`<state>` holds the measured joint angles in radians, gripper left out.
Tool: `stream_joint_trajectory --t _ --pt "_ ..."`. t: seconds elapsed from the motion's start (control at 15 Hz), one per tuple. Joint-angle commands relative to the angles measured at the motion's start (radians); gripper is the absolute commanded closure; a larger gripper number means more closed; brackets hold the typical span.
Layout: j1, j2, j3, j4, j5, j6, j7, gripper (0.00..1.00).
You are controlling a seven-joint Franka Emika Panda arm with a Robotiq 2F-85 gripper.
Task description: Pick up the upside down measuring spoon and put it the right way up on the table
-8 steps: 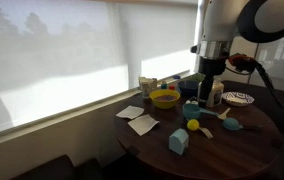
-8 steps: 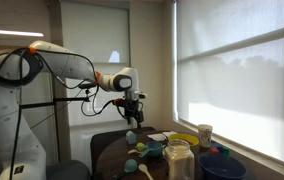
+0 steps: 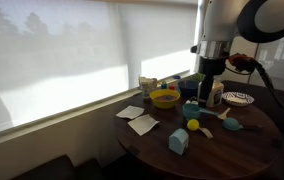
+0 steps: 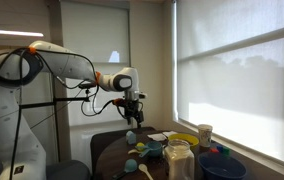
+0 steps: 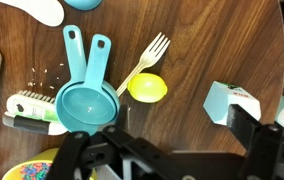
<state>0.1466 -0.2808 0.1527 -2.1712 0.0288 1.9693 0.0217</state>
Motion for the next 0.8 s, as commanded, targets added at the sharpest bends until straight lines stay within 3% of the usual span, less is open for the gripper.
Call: stream_joint_trajectory --t 0.0,0.2,0.4,0.6,0.67,0.73 --pt "0.0 0.001 0.0 0.003 0.0 -0.003 0.001 0.0" --pt "0.014 0.012 0.01 -0.032 -0.021 -0.018 -0.049 0.0" --pt "0.041 -0.011 0.015 -0.116 -0.041 0.025 -0.189 0.0" --pt "0.044 -0.047 0.019 -0.205 -0.079 0.08 -0.194 0.0" --pt "0.043 0.0 0.014 -0.138 -0.055 0.027 -0.179 0.0" --pt "0.044 -0.006 0.014 -0.16 -0.062 0.047 -0.18 0.0"
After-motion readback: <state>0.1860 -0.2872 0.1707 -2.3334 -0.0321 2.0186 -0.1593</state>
